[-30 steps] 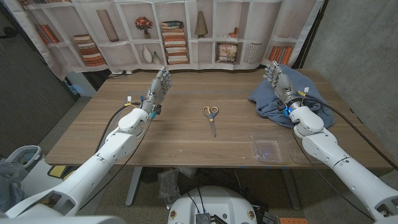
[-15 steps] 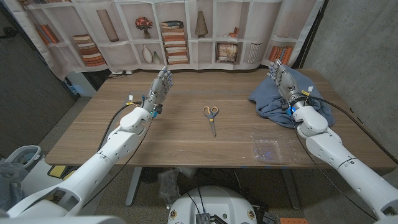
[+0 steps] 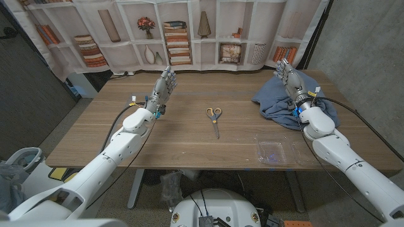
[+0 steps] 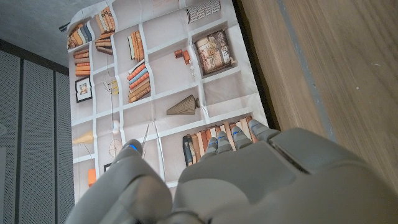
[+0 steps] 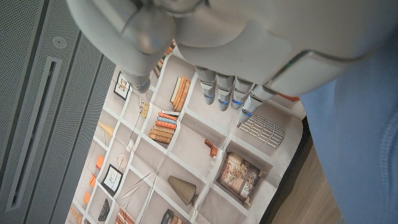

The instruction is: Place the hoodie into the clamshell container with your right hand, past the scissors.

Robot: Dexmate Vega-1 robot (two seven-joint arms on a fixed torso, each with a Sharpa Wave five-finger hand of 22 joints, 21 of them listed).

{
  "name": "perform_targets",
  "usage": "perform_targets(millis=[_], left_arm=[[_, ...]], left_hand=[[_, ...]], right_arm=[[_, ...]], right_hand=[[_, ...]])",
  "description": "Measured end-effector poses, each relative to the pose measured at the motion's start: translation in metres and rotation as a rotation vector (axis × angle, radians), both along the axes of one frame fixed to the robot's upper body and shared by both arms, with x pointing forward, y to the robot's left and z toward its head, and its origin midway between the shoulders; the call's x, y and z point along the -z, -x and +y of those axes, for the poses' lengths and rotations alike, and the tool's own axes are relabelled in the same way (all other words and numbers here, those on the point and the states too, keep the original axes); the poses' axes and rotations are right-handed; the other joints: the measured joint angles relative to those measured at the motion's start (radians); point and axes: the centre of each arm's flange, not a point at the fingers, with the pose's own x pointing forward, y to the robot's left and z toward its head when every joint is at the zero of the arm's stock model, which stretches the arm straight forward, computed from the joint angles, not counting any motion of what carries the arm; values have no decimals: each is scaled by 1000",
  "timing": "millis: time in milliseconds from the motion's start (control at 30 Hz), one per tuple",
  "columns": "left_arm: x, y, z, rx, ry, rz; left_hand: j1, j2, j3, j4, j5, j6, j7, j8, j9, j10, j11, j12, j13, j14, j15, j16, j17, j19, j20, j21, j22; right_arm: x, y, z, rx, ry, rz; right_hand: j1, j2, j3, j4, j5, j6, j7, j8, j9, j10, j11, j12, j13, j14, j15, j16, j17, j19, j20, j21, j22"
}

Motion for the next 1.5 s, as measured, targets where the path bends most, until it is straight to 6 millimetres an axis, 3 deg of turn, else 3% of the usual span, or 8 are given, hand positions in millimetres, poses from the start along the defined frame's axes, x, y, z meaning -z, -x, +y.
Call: perform_targets(millis=[500, 1500], left_arm=[[-2, -2, -1, 19, 2, -2], [-14, -6, -2, 36, -19, -14]], left_hand=[[5, 5, -2, -2, 0, 11, 0, 0, 0, 0, 0, 0, 0, 0, 0, 0, 0, 0, 0, 0, 0], [16, 10, -8, -8, 0, 23, 2, 0, 0, 9, 9, 0, 0, 8, 8, 0, 0, 0, 0, 0, 0]], right_arm=[[-5, 5, -3, 62, 25, -49], [-16, 10, -11, 278, 145, -83]], right_hand=[[9, 9, 2, -11, 0, 15, -9, 0, 0, 16, -6, 0, 0, 16, -12, 4, 0, 29, -4, -4, 0], [20, 9, 3, -18, 0, 26, -20, 0, 0, 36, -14, 8, 0, 30, -23, 4, 0, 39, -4, -19, 0]])
